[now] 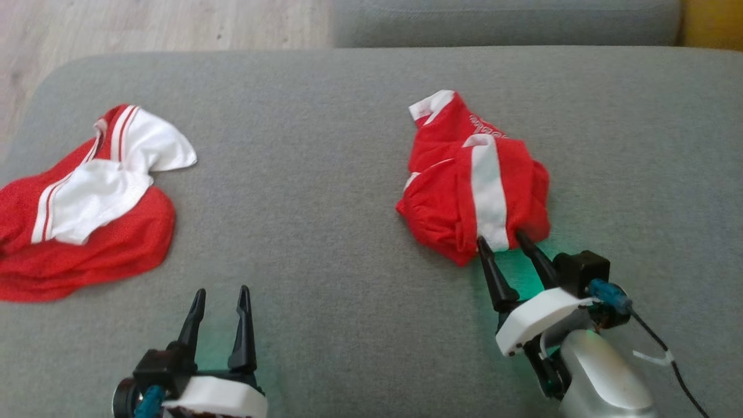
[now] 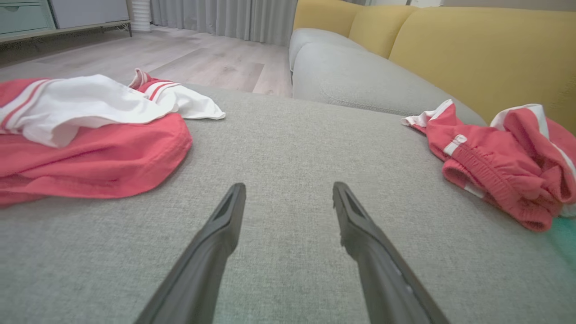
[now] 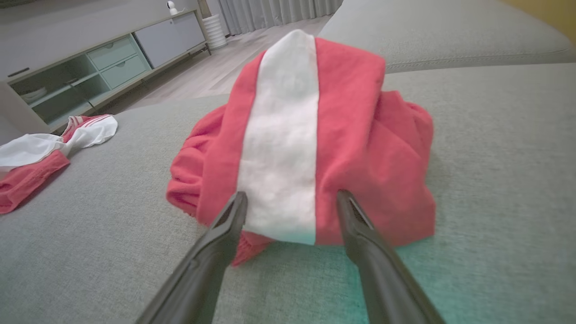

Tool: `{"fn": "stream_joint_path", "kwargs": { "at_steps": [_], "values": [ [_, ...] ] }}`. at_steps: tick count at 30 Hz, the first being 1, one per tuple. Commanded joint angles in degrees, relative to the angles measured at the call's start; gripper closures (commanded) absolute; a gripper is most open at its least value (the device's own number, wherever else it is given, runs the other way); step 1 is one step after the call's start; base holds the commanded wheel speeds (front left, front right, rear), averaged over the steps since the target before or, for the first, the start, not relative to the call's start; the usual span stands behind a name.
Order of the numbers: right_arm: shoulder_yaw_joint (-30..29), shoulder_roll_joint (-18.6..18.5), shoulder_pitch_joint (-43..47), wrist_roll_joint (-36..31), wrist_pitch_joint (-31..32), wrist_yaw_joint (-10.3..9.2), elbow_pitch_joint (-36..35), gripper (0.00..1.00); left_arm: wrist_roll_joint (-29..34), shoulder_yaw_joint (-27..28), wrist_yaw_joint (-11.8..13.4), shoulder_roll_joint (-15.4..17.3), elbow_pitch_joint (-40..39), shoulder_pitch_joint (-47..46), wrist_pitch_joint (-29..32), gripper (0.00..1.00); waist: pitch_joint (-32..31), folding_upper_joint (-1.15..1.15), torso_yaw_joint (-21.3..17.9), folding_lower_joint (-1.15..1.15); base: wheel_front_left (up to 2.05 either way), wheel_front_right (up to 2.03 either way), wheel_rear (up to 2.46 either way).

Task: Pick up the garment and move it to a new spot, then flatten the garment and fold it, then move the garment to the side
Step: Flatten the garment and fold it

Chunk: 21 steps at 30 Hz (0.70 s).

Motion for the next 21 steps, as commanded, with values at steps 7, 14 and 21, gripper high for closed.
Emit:
{"fn": "stream_joint_path", "kwargs": {
  "at_steps": [7,14,21],
  "values": [
    [0.5,0.3,-2.6,0.2,-0.2,0.18,0.3,0.0,-0.5,1.3,0.4,0.1,-1.3,-2.6,-0.5,0.0,2.2,0.0,2.2,-0.01,0.0,0.0,0.0],
    [0.3,0.3,-3.2,0.8,-0.2,0.18,0.6,1.0,-1.0,0.5,0.6,0.1,-1.6,-3.3,-0.5,0.0,2.7,0.0,2.6,-0.01,0.0,0.0,0.0],
    [-3.6,0.3,-1.7,1.0,-0.2,0.18,-3.7,1.0,-1.1,1.1,0.7,0.1,-1.1,-2.9,-0.5,0.0,1.1,0.0,1.6,-0.01,0.0,0.0,0.0]
  ]
}}
